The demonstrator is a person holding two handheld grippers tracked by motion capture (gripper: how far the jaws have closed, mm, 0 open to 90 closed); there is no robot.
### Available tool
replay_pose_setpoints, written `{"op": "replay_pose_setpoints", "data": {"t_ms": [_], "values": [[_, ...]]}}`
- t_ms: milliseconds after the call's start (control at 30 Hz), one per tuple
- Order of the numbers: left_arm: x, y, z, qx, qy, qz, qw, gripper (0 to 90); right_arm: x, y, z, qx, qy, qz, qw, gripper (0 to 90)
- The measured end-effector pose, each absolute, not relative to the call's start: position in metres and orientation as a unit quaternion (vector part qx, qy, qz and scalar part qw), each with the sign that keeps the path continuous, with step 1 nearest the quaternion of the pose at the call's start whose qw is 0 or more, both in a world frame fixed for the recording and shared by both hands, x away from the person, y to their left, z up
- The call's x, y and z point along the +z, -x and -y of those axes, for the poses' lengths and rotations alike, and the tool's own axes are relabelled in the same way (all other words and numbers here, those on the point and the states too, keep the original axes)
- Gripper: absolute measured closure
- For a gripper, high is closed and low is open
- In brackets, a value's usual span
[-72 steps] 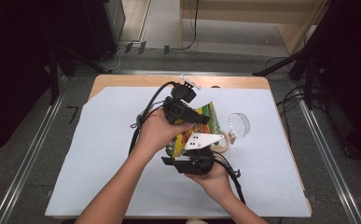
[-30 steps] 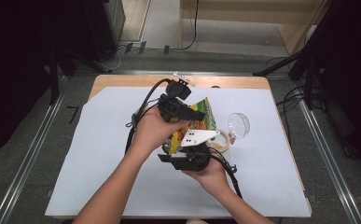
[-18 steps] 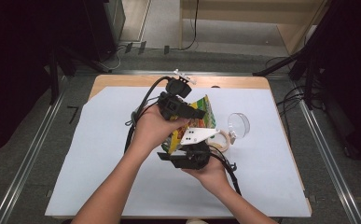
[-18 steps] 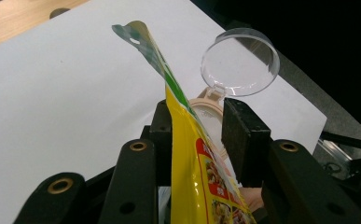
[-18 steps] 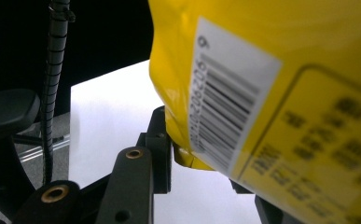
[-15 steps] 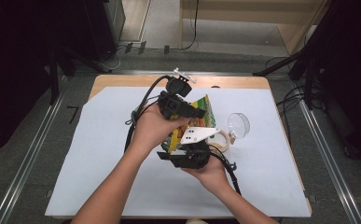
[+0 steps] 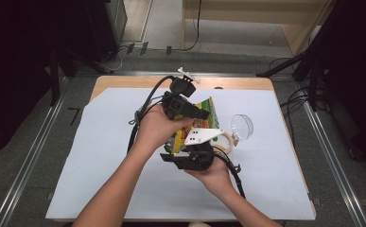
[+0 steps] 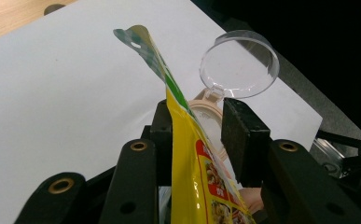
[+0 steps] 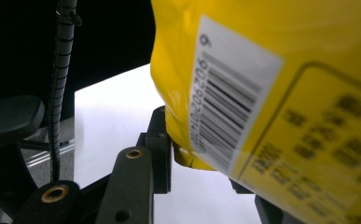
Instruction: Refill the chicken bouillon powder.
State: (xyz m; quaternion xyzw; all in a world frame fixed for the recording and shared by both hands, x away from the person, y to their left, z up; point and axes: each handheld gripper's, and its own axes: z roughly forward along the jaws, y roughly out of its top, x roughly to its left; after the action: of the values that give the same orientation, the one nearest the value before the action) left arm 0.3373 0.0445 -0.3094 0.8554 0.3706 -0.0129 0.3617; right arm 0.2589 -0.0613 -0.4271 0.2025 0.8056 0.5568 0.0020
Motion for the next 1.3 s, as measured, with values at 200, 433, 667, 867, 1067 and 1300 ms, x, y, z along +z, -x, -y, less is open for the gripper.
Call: {"op": "replay_pose_setpoints", "data": {"t_ms": [200, 433, 667, 867, 1067, 1300], "values": [[-0.3112, -0.3367, -0.0456, -0.012, -0.858, -0.366, 0.36, 69.4, -0.4286, -0.2583, 0.0606, 0.553, -0.201, -0.809, 0.008, 67.9], [-0.3114, -0.3359, -0.0459, -0.008, -0.858, -0.368, 0.358, 71.8, -0.4284, -0.2572, 0.0601, 0.551, -0.199, -0.811, 0.009, 67.9], [-0.3123, -0.3363, -0.0462, -0.007, -0.859, -0.367, 0.358, 72.5, -0.4288, -0.2574, 0.0603, 0.549, -0.199, -0.811, 0.009, 67.9], [-0.3127, -0.3361, -0.046, -0.007, -0.858, -0.368, 0.359, 71.9, -0.429, -0.2578, 0.0605, 0.55, -0.198, -0.811, 0.009, 67.9], [-0.3134, -0.3366, -0.0461, -0.01, -0.857, -0.368, 0.36, 71.8, -0.4295, -0.2575, 0.0607, 0.549, -0.2, -0.812, 0.009, 67.9], [-0.3135, -0.3363, -0.0455, -0.009, -0.857, -0.368, 0.361, 71.8, -0.4294, -0.2576, 0.0613, 0.548, -0.2, -0.812, 0.011, 67.9]]}}
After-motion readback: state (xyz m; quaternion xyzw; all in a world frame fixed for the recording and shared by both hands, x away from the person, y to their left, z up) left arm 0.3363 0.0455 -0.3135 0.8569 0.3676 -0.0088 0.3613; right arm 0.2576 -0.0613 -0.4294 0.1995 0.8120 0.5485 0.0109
